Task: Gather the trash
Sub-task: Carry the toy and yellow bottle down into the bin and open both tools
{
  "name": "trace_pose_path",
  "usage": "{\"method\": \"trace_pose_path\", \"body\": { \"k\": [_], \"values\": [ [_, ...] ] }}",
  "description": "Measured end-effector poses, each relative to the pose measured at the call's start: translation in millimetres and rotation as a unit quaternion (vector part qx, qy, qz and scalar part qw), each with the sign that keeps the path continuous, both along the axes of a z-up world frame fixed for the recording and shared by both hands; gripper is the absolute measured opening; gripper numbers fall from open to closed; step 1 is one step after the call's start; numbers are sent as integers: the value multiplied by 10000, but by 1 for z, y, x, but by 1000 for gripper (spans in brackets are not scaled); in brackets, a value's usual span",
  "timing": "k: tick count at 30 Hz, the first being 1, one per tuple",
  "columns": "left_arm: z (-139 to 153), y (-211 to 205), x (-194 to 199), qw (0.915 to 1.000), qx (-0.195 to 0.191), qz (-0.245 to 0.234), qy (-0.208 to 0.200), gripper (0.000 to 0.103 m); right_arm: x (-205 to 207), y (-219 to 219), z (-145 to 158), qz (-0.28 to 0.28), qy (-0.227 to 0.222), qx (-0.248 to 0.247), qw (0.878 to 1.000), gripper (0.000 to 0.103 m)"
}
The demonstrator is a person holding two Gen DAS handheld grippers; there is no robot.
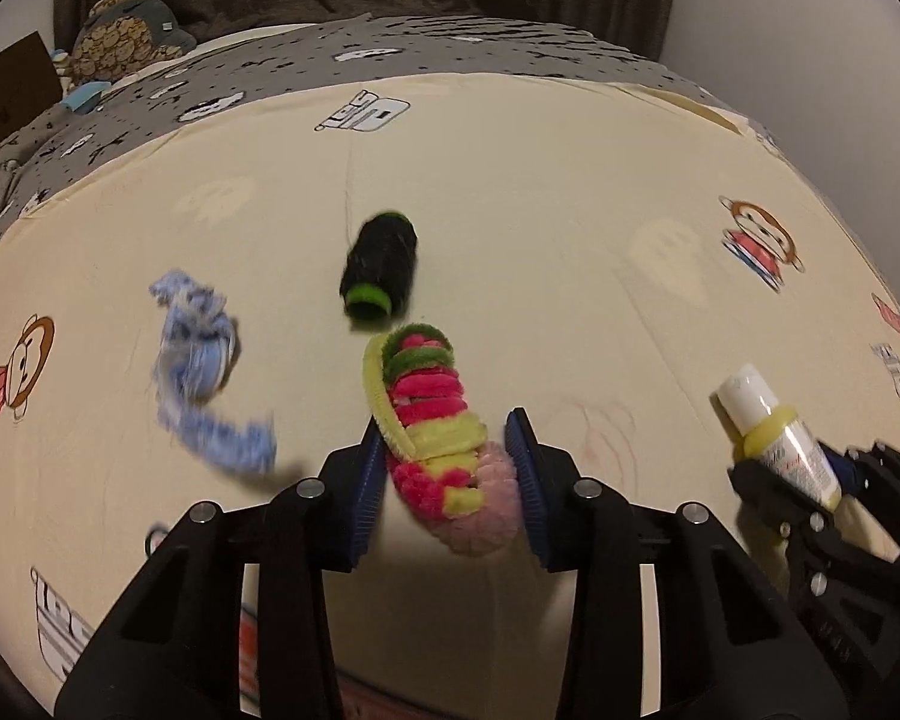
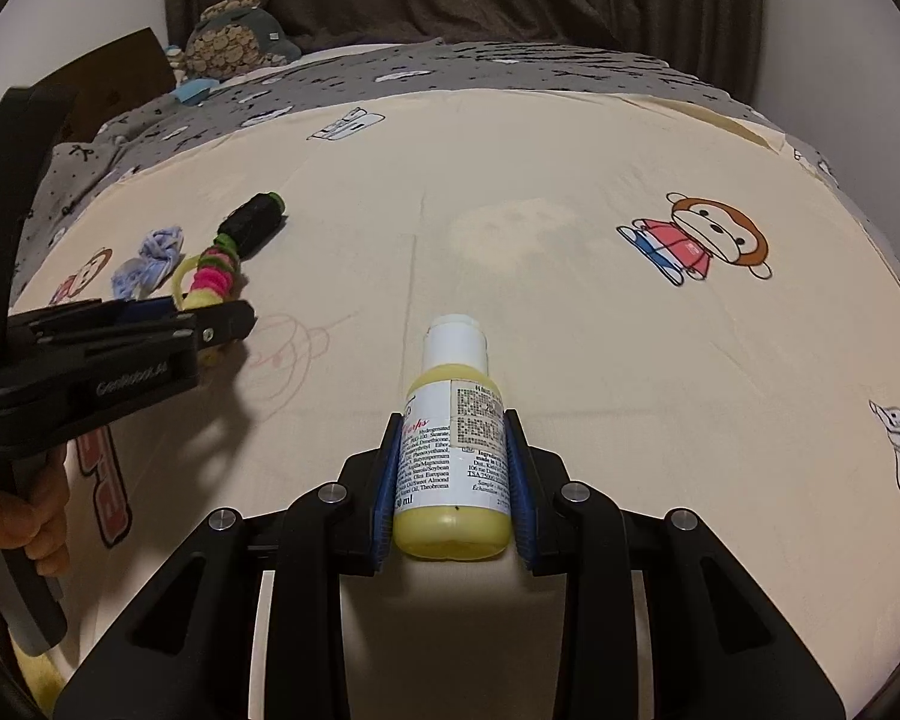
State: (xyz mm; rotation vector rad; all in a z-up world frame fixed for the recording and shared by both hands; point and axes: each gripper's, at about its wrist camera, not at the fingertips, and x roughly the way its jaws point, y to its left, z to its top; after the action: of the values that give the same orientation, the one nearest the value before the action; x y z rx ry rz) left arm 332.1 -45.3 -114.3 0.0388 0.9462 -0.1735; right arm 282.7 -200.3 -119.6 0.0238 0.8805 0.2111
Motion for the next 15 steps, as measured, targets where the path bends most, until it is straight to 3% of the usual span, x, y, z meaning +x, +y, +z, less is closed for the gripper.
{"method": "trace_pose_path", "body": {
  "k": [6, 15],
  "values": [
    [2, 4, -44, 9999, -84, -72, -4, 36, -29, -3, 4, 87, -78, 9, 9999, 32],
    [7, 7, -144, 9987, -78, -392, -308, 36, -102, -10, 11, 308, -268, 178, 9990, 32]
  ]
}}
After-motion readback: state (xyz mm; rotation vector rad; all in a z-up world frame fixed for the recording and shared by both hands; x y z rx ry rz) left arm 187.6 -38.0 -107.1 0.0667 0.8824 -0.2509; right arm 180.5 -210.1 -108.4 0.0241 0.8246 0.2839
